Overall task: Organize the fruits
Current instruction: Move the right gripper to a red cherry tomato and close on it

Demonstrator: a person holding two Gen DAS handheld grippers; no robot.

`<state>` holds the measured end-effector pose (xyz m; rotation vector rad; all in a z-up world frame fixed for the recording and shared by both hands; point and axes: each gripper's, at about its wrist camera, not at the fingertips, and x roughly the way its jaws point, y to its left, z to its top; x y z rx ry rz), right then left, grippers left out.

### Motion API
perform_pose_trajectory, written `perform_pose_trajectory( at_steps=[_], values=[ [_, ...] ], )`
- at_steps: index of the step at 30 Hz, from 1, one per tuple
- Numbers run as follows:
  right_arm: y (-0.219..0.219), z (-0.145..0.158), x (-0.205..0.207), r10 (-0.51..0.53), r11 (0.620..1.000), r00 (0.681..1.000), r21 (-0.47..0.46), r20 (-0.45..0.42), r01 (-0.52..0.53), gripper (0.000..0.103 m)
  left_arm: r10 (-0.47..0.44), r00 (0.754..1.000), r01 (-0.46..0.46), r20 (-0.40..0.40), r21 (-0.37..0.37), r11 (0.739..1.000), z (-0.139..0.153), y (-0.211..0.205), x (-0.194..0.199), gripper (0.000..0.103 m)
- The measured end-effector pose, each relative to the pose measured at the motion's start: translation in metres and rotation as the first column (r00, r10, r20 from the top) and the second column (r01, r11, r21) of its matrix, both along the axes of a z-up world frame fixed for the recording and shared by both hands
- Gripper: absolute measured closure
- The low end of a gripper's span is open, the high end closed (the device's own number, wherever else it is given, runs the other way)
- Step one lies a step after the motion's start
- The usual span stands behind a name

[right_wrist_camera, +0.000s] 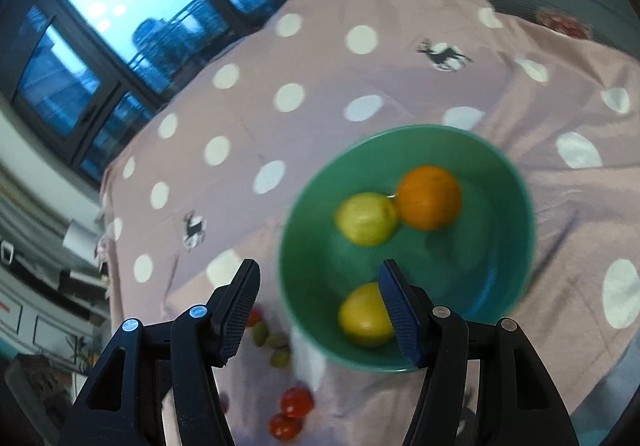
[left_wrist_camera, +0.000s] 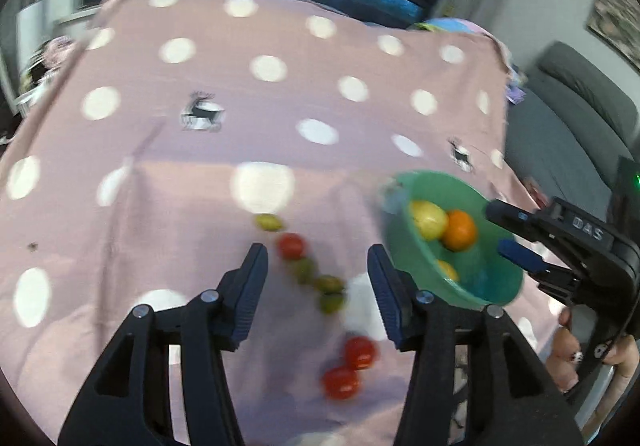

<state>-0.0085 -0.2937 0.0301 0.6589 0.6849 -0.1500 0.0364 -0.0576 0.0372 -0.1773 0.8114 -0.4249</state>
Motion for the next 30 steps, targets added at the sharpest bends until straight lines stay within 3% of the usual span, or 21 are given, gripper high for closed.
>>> perform_pose_trajectory(
  at_steps=[4, 10, 14, 16, 20, 24, 30],
  values=[
    [0.022, -0.001, 0.017, 0.1, 0.995, 0.995, 0.022, 0.02, -0.1, 0.039, 0.111, 0.992, -0.112, -0.061, -0.016, 0.994, -0.008, 0.037, 0.008, 0.051],
    [0.062, -0.021, 0.052, 0.247, 0.967, 0.969, 0.074, -0.021, -0.245, 0.039, 0.203, 0.963, -0.196, -0.178, 0.055, 0.979, -0.029, 0.06, 0.014, 0.051],
    [0.091, -0.038, 0.075, 0.29, 0.957, 0.952, 0.04, -0.099, -0.287, 0.039, 0.178, 0.95, -0.148, -0.256, 0.132, 0.98, -0.048, 0.058, 0.015, 0.053],
    [0.101, -0.049, 0.088, 0.304, 0.952, 0.941, 0.028, -0.146, -0.303, 0.046, 0.158, 0.939, -0.116, -0.304, 0.152, 0.982, -0.057, 0.056, 0.016, 0.053],
    [0.112, -0.07, 0.105, 0.292, 0.955, 0.93, 0.014, -0.225, -0.296, 0.059, 0.101, 0.921, -0.053, -0.377, 0.136, 0.989, -0.073, 0.052, 0.019, 0.053],
    [0.114, -0.081, 0.115, 0.273, 0.958, 0.928, -0.011, -0.255, -0.285, 0.061, 0.106, 0.907, -0.046, -0.408, 0.155, 0.987, -0.085, 0.054, 0.019, 0.053],
    [0.123, -0.081, 0.117, 0.245, 0.956, 0.933, -0.096, -0.265, -0.278, 0.062, 0.111, 0.893, -0.064, -0.437, 0.121, 0.991, -0.093, 0.061, 0.024, 0.055]
  ],
)
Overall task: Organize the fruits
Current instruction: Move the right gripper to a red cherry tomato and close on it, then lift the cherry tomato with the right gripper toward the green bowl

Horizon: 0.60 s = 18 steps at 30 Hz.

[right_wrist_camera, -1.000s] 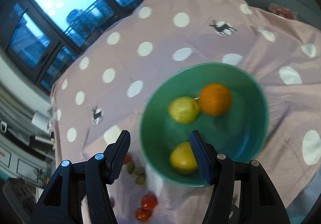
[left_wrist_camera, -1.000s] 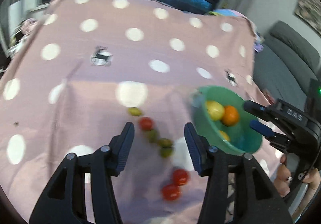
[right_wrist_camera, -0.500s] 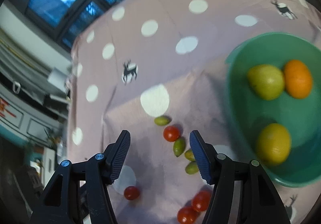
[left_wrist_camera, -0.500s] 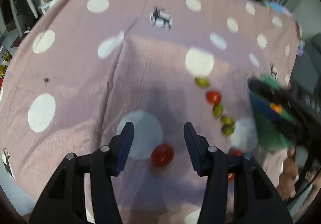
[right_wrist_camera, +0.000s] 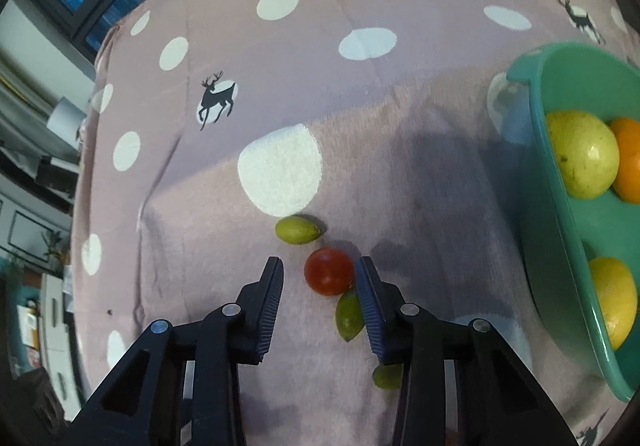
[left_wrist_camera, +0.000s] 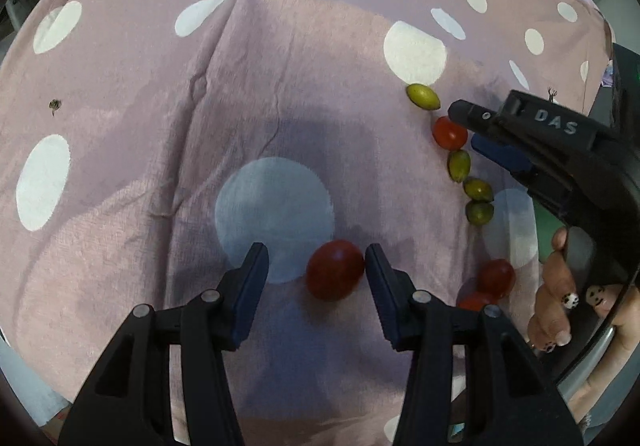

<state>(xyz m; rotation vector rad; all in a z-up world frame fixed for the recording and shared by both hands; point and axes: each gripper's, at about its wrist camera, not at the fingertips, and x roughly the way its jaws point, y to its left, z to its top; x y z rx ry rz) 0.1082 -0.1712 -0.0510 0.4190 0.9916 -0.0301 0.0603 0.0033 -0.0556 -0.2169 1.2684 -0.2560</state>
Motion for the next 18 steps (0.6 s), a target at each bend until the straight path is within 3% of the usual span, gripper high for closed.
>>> perform_pose_trajectory(
  at_steps=[5, 11, 18],
  values=[
    [0.002, -0.005, 0.005, -0.003, 0.999, 1.0, -0.043, -0.019, 0.002, 0.069, -0.014, 1.0, 0.014, -0.001, -0.03, 0.999, 0.0, -0.001, -0.002, 0.064],
    [0.003, -0.011, 0.009, -0.003, 0.999, 0.999, -0.035, -0.032, 0.002, 0.072, -0.033, 0.999, 0.033, 0.01, -0.014, 0.999, 0.002, -0.009, -0.003, 0.073],
    [0.003, -0.01, 0.008, -0.012, 0.999, 1.0, -0.031, -0.023, 0.011, 0.073, -0.037, 0.999, 0.037, 0.023, 0.018, 0.999, 0.001, -0.019, 0.0, 0.073]
  ],
)
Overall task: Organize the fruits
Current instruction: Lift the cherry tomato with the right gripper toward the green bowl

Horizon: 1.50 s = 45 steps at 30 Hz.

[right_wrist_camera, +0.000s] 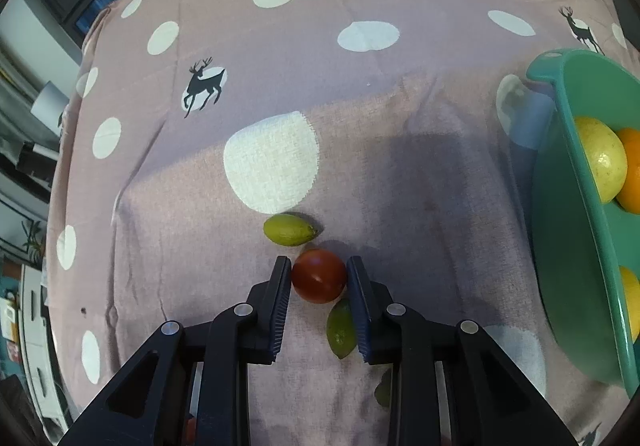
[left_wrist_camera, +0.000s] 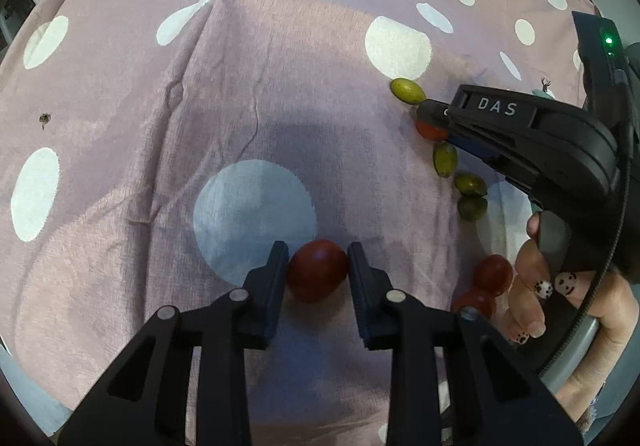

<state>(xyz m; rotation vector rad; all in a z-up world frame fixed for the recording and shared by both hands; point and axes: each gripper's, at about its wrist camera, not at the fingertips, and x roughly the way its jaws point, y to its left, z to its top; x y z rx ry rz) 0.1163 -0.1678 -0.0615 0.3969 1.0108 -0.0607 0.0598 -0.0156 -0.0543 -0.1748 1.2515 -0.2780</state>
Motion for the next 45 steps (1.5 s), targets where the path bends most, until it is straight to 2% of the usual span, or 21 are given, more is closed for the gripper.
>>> perform_pose_trajectory(
  at_steps=[4, 10, 17, 23, 27, 31, 34, 39, 45],
  values=[
    [-0.005, 0.007, -0.007, -0.006, 1.0, 1.0, 0.027, 0.026, 0.005, 0.073, 0.015, 1.0, -0.015, 0.016, -0.005, 1.0, 0.002, -0.001, 0.002, 0.073],
    [-0.015, 0.022, -0.018, -0.02, 0.999, 0.997, 0.044, 0.076, 0.017, 0.073, 0.033, 0.994, -0.024, 0.103, -0.09, 0.996, 0.023, 0.003, -0.005, 0.073],
    [-0.025, 0.039, -0.03, -0.041, 0.997, 0.991, 0.062, 0.13, 0.033, 0.073, 0.067, 0.976, -0.026, 0.208, -0.193, 0.981, 0.046, 0.0, -0.012, 0.073],
    [-0.038, 0.056, -0.046, -0.069, 0.996, 0.98, 0.072, 0.186, 0.057, 0.073, 0.078, 0.96, -0.012, 0.27, -0.236, 0.972, 0.059, -0.013, -0.012, 0.073],
    [-0.046, 0.065, -0.057, -0.09, 0.994, 0.972, 0.079, 0.216, 0.075, 0.073, 0.062, 0.951, 0.022, 0.302, -0.266, 0.964, 0.066, -0.022, -0.015, 0.073],
    [-0.058, 0.073, -0.07, -0.116, 0.991, 0.962, 0.099, 0.249, 0.094, 0.073, 0.035, 0.938, 0.059, 0.344, -0.258, 0.964, 0.069, -0.037, -0.017, 0.073],
    [-0.068, 0.082, -0.082, -0.144, 0.987, 0.95, 0.107, 0.276, 0.118, 0.073, 0.019, 0.933, 0.091, 0.36, -0.285, 0.954, 0.072, -0.046, -0.018, 0.073],
    [-0.082, 0.093, -0.099, -0.19, 0.98, 0.932, 0.112, 0.308, 0.163, 0.073, -0.016, 0.901, 0.157, 0.434, -0.292, 0.943, 0.082, -0.07, -0.024, 0.073],
    [-0.102, 0.1, -0.116, -0.25, 0.967, 0.912, 0.126, 0.324, 0.22, 0.072, -0.085, 0.873, 0.251, 0.48, -0.293, 0.922, 0.087, -0.1, -0.03, 0.073]
  ],
)
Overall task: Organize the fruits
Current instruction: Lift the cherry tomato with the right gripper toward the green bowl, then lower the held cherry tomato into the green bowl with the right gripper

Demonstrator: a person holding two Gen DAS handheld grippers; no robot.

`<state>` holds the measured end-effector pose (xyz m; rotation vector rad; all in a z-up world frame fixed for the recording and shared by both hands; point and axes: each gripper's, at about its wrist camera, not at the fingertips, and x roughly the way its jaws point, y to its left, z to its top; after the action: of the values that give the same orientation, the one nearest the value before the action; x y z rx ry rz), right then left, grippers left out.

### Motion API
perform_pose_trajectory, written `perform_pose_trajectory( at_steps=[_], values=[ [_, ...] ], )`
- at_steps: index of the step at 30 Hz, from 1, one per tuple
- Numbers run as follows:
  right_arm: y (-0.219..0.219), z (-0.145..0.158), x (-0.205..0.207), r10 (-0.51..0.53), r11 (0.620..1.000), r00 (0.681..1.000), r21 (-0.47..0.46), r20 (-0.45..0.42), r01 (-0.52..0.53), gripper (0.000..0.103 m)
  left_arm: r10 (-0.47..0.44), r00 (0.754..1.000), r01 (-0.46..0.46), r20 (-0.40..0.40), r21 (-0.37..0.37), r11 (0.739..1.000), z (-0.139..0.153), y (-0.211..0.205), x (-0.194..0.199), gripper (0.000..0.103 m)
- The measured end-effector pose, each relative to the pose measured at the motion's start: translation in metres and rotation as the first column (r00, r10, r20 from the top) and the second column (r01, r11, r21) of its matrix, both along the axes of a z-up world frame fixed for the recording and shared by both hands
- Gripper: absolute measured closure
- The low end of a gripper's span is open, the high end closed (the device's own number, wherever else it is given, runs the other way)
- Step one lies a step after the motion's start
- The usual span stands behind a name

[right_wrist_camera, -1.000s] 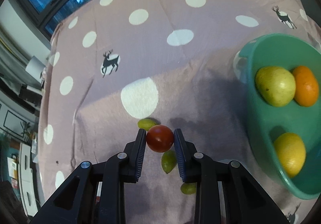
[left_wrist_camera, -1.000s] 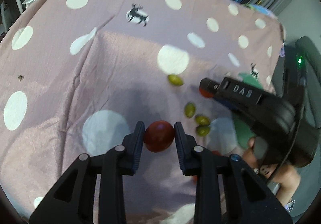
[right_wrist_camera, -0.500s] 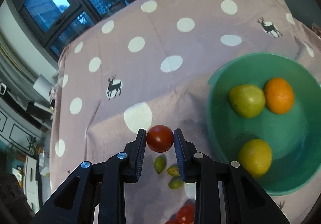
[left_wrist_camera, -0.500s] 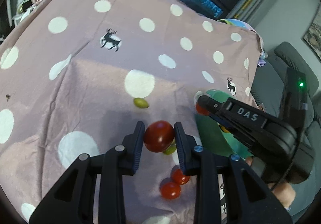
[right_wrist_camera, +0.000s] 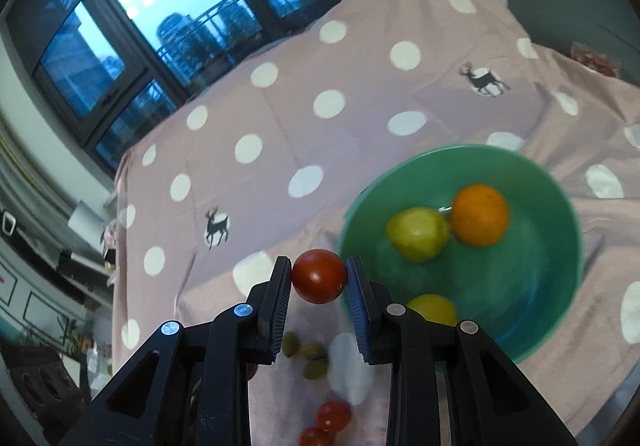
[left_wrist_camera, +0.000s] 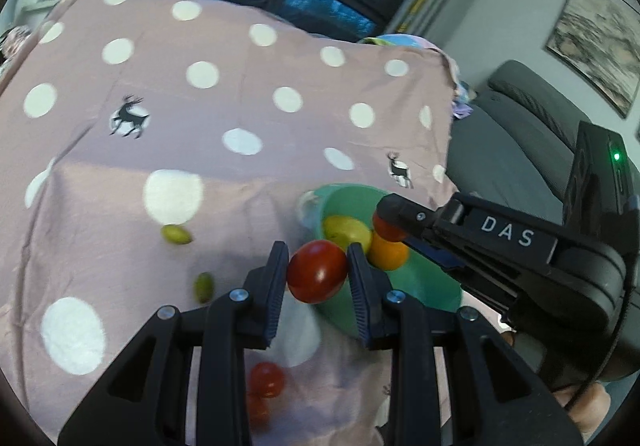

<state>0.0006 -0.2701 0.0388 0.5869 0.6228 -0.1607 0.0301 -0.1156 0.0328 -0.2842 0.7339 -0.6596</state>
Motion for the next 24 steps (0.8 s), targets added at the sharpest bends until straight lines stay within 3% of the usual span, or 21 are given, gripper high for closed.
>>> perform_pose_trajectory(
  at_steps=[24],
  values=[
    [-0.049, -0.01, -0.027, -0.124, 0.992, 0.99, -0.003, -0.07, 0.124, 0.072, -0.131, 0.991, 0.131, -0.016, 0.0, 0.991, -0.008, -0.064, 0.001, 0.073]
  ],
)
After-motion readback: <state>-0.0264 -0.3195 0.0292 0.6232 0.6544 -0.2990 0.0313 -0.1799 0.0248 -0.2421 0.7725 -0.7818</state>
